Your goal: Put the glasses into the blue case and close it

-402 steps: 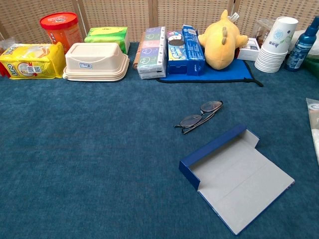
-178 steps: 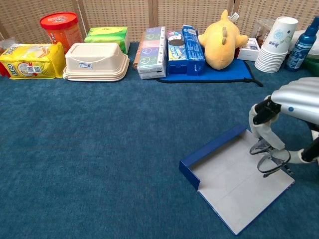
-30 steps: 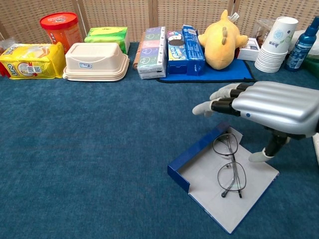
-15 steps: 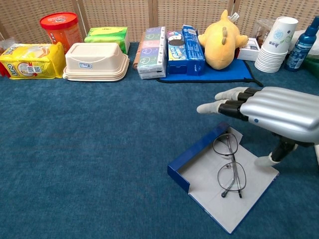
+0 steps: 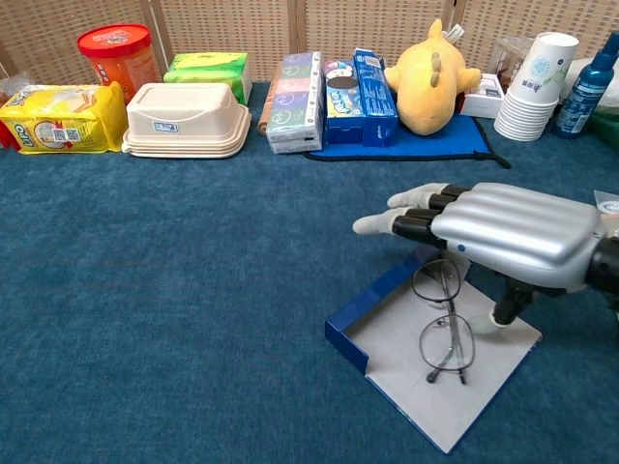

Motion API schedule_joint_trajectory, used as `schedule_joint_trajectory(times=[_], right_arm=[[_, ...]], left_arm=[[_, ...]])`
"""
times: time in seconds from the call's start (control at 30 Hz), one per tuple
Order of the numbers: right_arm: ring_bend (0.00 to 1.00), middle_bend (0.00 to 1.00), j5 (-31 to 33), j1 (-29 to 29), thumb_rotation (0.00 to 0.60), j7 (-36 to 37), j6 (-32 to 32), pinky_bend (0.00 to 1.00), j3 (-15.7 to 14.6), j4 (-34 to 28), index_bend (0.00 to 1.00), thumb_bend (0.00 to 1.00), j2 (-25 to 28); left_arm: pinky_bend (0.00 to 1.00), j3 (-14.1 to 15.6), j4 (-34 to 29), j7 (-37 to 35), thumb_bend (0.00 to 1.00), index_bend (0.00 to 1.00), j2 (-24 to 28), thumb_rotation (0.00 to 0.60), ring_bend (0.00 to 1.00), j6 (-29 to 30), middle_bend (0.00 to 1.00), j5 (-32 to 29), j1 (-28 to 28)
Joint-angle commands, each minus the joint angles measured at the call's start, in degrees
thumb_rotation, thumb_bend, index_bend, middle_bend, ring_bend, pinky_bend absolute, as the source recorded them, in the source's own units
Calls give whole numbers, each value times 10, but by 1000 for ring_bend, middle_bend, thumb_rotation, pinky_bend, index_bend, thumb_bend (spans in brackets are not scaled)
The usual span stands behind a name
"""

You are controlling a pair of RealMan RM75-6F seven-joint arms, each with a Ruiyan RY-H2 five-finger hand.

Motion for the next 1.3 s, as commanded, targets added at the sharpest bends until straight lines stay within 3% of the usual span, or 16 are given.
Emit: schedule_joint_trajectory(times=[0.03, 0.93, 1.3], right_arm=[[0, 136, 3, 6, 600, -4, -6, 31, 5, 0, 10, 0, -5], [0, 134, 87, 53, 600, -41, -57, 31, 62, 28, 0, 0, -42], [0, 134, 112, 53, 600, -62, -61, 31, 59, 13, 0, 0, -22]], left_arm=[[0, 0, 3, -4, 293, 167, -1, 588, 34, 2, 109, -1, 2], [0, 0, 34, -36, 291, 164, -5, 583, 33, 8, 107, -5, 13], [0, 0, 31, -32, 291, 164, -6, 583, 33, 9, 107, -1, 14]])
